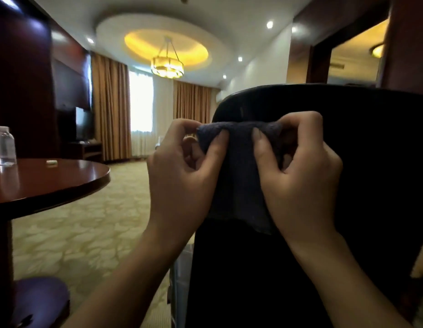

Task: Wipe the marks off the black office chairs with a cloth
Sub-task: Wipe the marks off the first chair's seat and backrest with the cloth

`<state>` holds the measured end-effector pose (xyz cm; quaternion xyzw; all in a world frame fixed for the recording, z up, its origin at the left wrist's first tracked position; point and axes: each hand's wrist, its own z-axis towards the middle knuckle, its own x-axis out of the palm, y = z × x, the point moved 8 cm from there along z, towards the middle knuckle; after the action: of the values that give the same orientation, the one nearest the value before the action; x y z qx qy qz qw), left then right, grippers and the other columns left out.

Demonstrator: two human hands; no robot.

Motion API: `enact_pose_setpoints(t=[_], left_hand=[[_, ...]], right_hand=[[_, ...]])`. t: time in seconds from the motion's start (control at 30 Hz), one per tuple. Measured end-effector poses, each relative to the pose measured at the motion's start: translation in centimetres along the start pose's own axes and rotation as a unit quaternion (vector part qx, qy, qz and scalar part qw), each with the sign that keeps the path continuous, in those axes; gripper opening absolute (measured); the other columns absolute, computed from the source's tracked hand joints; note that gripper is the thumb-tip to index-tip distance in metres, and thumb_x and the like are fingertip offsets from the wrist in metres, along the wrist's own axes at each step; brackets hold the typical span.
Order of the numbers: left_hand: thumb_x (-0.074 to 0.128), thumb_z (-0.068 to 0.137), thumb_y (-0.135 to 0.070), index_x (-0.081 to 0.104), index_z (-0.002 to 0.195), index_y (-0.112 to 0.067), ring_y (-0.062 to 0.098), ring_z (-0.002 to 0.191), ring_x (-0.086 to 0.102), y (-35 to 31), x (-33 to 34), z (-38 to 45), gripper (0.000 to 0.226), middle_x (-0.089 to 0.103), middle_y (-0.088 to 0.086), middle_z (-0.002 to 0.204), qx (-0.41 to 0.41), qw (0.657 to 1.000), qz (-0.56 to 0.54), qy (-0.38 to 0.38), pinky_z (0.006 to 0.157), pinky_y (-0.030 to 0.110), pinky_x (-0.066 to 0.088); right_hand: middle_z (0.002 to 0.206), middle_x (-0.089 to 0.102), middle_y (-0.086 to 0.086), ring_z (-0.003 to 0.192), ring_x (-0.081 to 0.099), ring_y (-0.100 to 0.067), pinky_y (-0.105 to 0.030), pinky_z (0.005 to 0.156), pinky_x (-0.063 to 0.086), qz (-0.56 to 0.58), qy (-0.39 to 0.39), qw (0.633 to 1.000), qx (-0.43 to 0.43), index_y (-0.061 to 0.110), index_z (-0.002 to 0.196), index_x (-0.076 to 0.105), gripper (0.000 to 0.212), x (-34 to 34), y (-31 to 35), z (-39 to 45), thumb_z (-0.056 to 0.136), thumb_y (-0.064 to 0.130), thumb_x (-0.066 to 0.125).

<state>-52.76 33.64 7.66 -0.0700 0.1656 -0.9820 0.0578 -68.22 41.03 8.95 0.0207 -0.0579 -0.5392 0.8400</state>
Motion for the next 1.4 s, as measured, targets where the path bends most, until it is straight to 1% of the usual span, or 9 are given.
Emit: enact_pose_setpoints(t=[0.23,0.3,0.4,0.47,0.73,0.87,0.97,1.2,1.4], left_hand=[[0.065,0.094,-0.031,0.056,0.096,-0.020,0.015,0.066,0.060,-1.1,0.2,0.2,0.015,0.056,-0.007,0.074,0.010,1.000,0.024,0.005,0.058,0.039,0.056],[0.066,0.094,-0.028,0.053,0.095,-0.020,0.011,0.071,0.059,-2.6,0.7,0.8,0.015,0.055,-0.012,0.077,0.040,0.998,0.043,0.011,0.058,0.029,0.055],[0.067,0.093,-0.030,0.052,0.095,-0.020,-0.005,0.071,0.057,-3.9,0.4,2.5,0.019,0.051,-0.020,0.077,0.065,0.995,0.077,-0.020,0.061,0.013,0.048],[0.067,0.093,-0.035,0.053,0.095,-0.020,-0.007,0.071,0.055,-3.5,0.4,3.1,0.021,0.050,-0.021,0.077,0.047,0.995,0.089,-0.028,0.063,0.010,0.046],[0.069,0.088,-0.044,0.058,0.091,-0.019,0.001,0.060,0.053,0.0,1.4,0.0,0.028,0.054,-0.013,0.069,-0.005,0.994,0.105,-0.041,0.056,0.021,0.043],[0.071,0.084,-0.048,0.056,0.078,-0.025,0.007,0.057,0.052,2.6,1.4,-4.4,0.028,0.054,-0.009,0.063,-0.057,0.991,0.121,-0.015,0.052,0.030,0.042],[0.077,0.081,-0.039,0.051,0.069,-0.027,0.006,0.058,0.050,4.4,1.3,-7.7,0.031,0.051,-0.011,0.065,-0.097,0.977,0.187,0.005,0.052,0.024,0.035],[0.072,0.078,-0.043,0.060,0.082,-0.023,0.010,0.094,0.050,4.4,0.2,-9.5,0.024,0.043,-0.006,0.112,-0.087,0.982,0.161,-0.037,0.065,0.017,0.045],[0.075,0.077,-0.041,0.062,0.082,-0.023,0.011,0.090,0.054,4.5,0.0,-8.5,0.023,0.052,-0.003,0.105,-0.083,0.984,0.156,-0.024,0.073,0.010,0.045]], right_hand=[[0.078,0.055,0.003,0.063,0.055,-0.012,-0.022,0.054,0.041,-0.025,0.003,1.000,-0.019,0.009,0.098,0.052,0.024,-0.4,0.6,0.7,0.096,0.031,0.061],[0.078,0.052,0.004,0.063,0.054,-0.012,-0.019,0.052,0.037,-0.018,-0.008,0.999,-0.028,0.007,0.097,0.052,0.023,-1.0,0.9,1.7,0.096,0.029,0.061],[0.077,0.052,0.002,0.061,0.054,-0.017,-0.024,0.051,0.037,-0.014,-0.025,0.998,-0.060,0.004,0.096,0.052,0.025,-1.5,2.0,3.7,0.095,0.028,0.062],[0.080,0.060,-0.005,0.062,0.061,-0.028,-0.030,0.052,0.042,-0.042,-0.012,0.996,-0.081,0.005,0.096,0.052,0.028,-1.2,2.1,4.3,0.095,0.032,0.061],[0.084,0.061,-0.004,0.064,0.063,-0.031,-0.030,0.053,0.043,-0.154,0.028,0.983,-0.092,0.015,0.099,0.053,0.023,-0.3,0.5,1.5,0.096,0.037,0.056],[0.078,0.057,-0.007,0.057,0.059,-0.030,-0.025,0.049,0.026,-0.182,0.047,0.982,-0.029,0.015,0.085,0.055,0.023,-0.1,-1.7,-3.2,0.090,0.034,0.068],[0.077,0.051,-0.004,0.057,0.054,-0.023,-0.023,0.050,0.023,-0.192,0.074,0.978,0.008,0.015,0.077,0.055,0.026,0.3,-3.0,-6.6,0.081,0.032,0.076],[0.063,0.058,0.002,0.048,0.057,-0.019,-0.022,0.048,0.024,-0.183,0.103,0.977,0.022,0.017,0.076,0.058,0.025,0.3,-2.7,-7.8,0.082,0.034,0.074],[0.059,0.061,0.004,0.048,0.061,-0.023,-0.022,0.047,0.026,-0.141,0.107,0.983,0.048,0.017,0.083,0.054,0.025,0.4,-3.0,-8.3,0.090,0.037,0.066]])
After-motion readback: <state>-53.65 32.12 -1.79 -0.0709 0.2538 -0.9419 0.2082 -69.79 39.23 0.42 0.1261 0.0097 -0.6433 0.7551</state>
